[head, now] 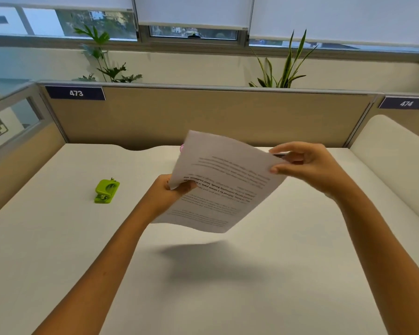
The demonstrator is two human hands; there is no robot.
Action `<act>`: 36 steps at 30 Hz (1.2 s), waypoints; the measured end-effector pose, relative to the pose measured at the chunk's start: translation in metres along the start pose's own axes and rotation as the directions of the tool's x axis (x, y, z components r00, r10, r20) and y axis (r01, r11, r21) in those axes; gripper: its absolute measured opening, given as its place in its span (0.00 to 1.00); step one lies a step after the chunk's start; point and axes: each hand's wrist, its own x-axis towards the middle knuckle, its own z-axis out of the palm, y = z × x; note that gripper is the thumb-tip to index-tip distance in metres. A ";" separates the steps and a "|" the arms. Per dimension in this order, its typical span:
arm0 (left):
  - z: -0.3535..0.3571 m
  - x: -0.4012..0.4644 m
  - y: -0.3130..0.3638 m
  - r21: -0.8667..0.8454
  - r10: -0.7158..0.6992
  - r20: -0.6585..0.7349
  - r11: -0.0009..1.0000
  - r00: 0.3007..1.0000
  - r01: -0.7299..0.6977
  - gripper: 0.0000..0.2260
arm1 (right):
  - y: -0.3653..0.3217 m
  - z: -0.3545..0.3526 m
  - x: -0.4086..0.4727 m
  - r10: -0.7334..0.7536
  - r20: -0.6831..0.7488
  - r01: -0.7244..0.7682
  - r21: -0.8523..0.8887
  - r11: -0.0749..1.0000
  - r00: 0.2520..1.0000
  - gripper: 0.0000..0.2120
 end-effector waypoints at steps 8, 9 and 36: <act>0.015 0.002 0.004 -0.355 0.013 -0.012 0.935 1.000 -0.016 0.08 | 0.037 0.065 -0.006 0.141 -0.038 -0.112 0.424 0.899 0.989 0.20; 0.019 0.003 0.006 -0.345 0.011 -0.026 0.938 1.000 -0.019 0.08 | 0.039 0.074 -0.006 0.169 -0.139 -0.098 0.414 0.905 0.976 0.17; 0.063 -0.043 -0.067 -0.294 -0.300 -0.198 0.926 0.933 0.236 0.05 | 0.108 0.139 -0.062 0.387 -0.269 -0.321 0.260 0.911 0.882 0.09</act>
